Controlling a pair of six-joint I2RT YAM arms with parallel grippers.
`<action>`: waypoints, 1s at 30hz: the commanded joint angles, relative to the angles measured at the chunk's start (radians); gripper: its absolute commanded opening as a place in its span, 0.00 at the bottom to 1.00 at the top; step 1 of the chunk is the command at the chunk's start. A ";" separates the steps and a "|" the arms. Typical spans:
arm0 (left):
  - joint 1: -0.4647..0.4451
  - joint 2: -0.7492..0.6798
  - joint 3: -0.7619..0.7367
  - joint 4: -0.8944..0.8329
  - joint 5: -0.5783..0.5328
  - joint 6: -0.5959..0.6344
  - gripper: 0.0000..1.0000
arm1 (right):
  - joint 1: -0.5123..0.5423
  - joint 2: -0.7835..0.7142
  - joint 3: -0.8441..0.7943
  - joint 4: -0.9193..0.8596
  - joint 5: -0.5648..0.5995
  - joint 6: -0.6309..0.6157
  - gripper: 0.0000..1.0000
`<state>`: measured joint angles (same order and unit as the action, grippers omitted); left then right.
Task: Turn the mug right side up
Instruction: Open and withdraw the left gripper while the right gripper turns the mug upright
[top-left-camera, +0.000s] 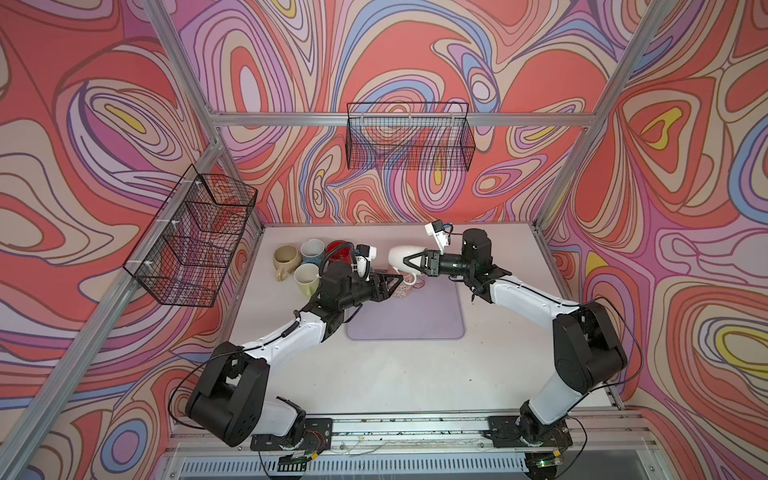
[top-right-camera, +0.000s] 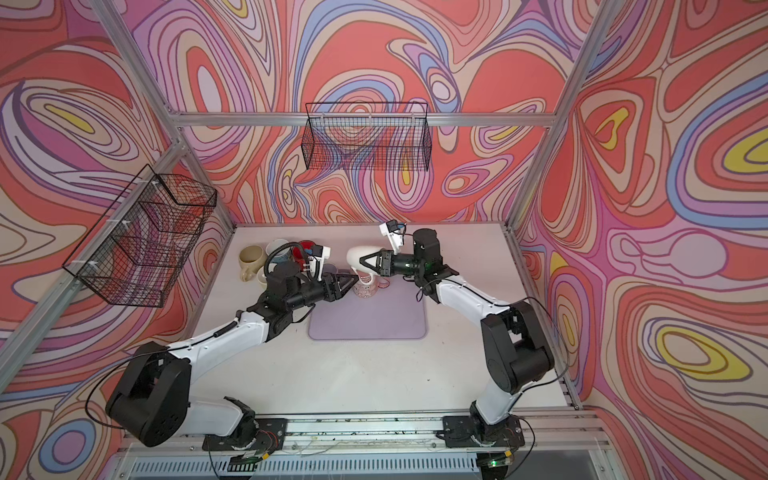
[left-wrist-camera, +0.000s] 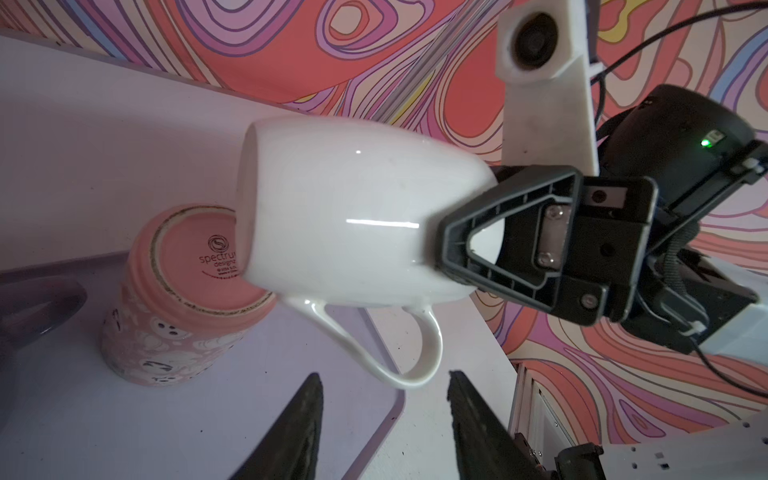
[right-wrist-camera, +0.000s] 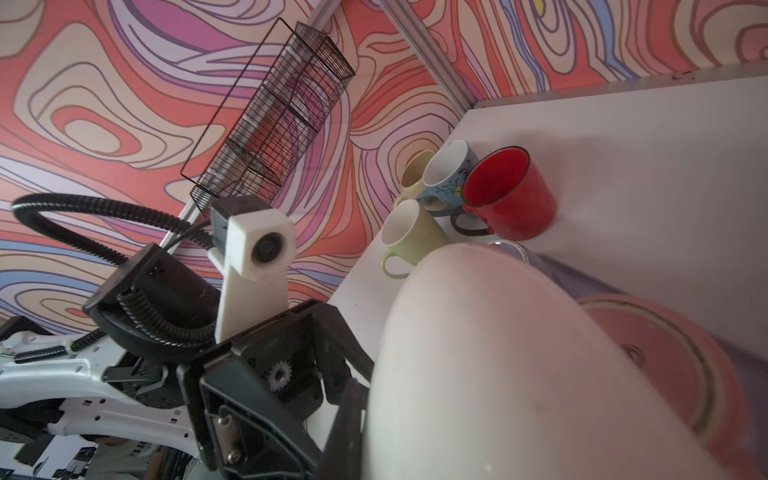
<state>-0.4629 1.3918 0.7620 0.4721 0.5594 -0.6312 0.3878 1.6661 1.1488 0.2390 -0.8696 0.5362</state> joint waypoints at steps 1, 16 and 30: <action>0.004 -0.042 0.035 -0.080 -0.032 0.064 0.53 | -0.013 -0.050 0.075 -0.226 0.069 -0.169 0.00; 0.003 -0.195 0.279 -0.816 -0.422 0.447 0.53 | -0.121 0.137 0.535 -1.129 0.711 -0.575 0.00; 0.004 -0.445 0.209 -1.050 -0.502 0.621 0.51 | -0.280 0.489 0.908 -1.337 0.911 -0.649 0.00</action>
<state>-0.4629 0.9913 1.0286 -0.5133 0.0757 -0.0681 0.1280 2.1437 1.9839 -1.0737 -0.0196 -0.0849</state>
